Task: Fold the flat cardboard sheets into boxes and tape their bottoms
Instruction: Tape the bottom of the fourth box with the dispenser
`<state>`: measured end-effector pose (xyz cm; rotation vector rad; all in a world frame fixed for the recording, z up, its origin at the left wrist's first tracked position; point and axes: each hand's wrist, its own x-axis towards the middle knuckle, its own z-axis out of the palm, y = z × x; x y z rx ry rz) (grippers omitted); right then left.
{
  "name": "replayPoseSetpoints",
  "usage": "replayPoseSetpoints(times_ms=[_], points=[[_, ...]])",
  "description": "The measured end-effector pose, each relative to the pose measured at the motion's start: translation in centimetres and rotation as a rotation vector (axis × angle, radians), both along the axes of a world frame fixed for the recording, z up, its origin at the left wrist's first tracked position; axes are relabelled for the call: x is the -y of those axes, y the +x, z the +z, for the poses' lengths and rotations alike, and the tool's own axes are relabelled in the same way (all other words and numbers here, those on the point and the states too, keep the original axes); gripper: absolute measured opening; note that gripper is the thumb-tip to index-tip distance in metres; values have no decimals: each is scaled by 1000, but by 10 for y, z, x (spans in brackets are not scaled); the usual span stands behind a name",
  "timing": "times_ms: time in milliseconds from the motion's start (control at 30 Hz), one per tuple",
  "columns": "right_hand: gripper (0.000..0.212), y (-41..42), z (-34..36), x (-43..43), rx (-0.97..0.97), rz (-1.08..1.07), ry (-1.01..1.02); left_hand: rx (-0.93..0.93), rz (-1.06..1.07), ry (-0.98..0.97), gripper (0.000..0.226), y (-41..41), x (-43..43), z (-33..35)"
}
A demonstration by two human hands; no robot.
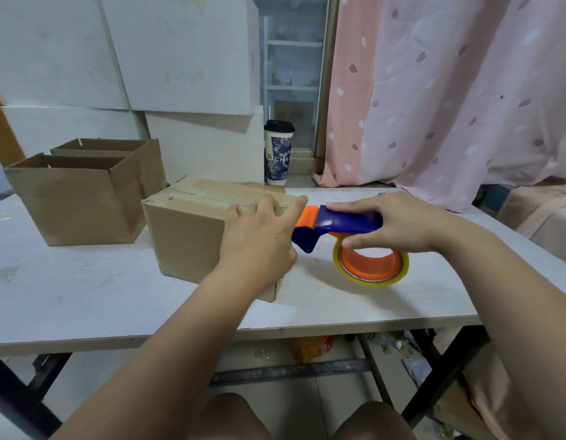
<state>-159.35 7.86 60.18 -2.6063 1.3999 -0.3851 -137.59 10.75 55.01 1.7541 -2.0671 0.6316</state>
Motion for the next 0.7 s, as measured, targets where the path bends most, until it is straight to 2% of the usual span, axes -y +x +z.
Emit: replayPoseSetpoints(times_ms=[67, 200, 367, 533, 700], points=[[59, 5, 15, 2, -85, -16, -7, -8, 27, -81, 58, -6, -1, -3], [59, 12, 34, 7, -170, -22, -10, 65, -113, -470, 47, -8, 6, -20], [55, 24, 49, 12, -252, -31, 55, 44, -111, -693, 27, -8, 17, -29], [50, 38, 67, 14, -322, -40, 129, -42, -116, -693, 22, -10, 16, -27], [40, 51, 77, 23, -350, -15, 201, -94, -126, -588, 25, -6, 12, -21]])
